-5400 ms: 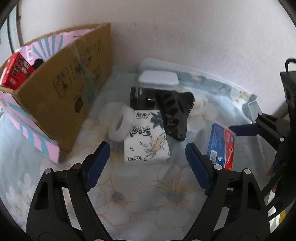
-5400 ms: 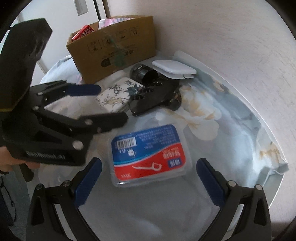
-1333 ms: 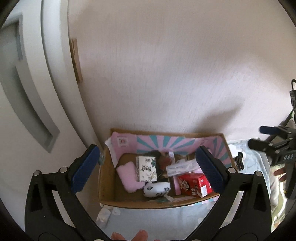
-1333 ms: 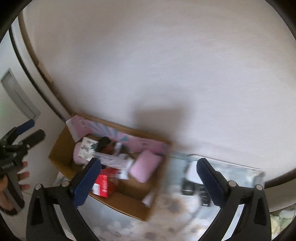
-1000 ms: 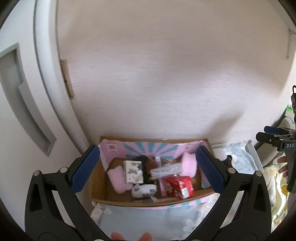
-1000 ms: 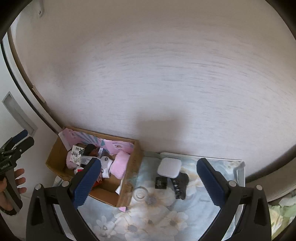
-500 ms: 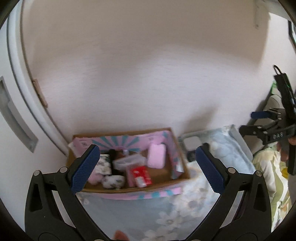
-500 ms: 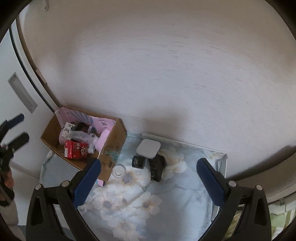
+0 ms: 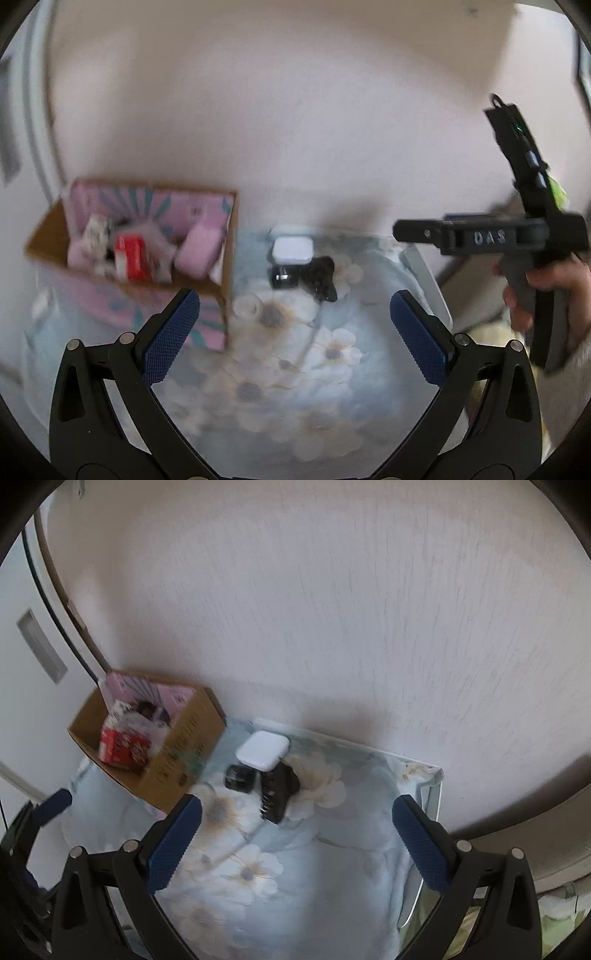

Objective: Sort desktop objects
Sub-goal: 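Move both tools back to the items on the sheet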

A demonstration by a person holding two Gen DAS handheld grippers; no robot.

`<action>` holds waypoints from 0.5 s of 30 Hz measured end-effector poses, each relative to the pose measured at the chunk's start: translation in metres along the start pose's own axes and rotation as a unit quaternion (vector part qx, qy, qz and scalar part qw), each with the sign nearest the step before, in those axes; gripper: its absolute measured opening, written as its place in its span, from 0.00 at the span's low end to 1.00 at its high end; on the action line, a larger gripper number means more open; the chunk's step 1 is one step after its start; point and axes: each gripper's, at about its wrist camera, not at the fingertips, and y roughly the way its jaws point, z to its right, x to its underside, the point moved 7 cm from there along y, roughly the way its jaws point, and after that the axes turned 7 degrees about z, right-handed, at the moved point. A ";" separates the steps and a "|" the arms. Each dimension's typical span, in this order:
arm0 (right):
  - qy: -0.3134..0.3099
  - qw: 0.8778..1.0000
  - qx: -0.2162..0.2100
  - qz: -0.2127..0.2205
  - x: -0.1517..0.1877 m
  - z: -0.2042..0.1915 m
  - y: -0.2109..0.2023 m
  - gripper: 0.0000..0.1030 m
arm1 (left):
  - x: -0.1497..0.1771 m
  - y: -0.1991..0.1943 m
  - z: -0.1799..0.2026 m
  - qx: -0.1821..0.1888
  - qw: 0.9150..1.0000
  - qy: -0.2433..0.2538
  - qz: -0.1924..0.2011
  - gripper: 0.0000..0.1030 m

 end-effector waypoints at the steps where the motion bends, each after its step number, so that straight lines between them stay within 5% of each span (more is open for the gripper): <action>1: -0.005 1.000 -0.004 -0.003 0.005 0.002 0.007 1.00 | 0.006 0.004 -0.001 -0.014 1.000 -0.013 0.003 1.00; 5: -0.012 0.999 -0.028 -0.022 0.025 0.011 0.040 0.99 | 0.034 0.043 -0.002 -0.091 0.994 -0.058 0.008 0.99; 15: -0.026 0.996 -0.068 -0.058 0.056 0.035 0.093 0.94 | 0.071 0.114 -0.033 -0.162 0.972 -0.168 -0.034 0.91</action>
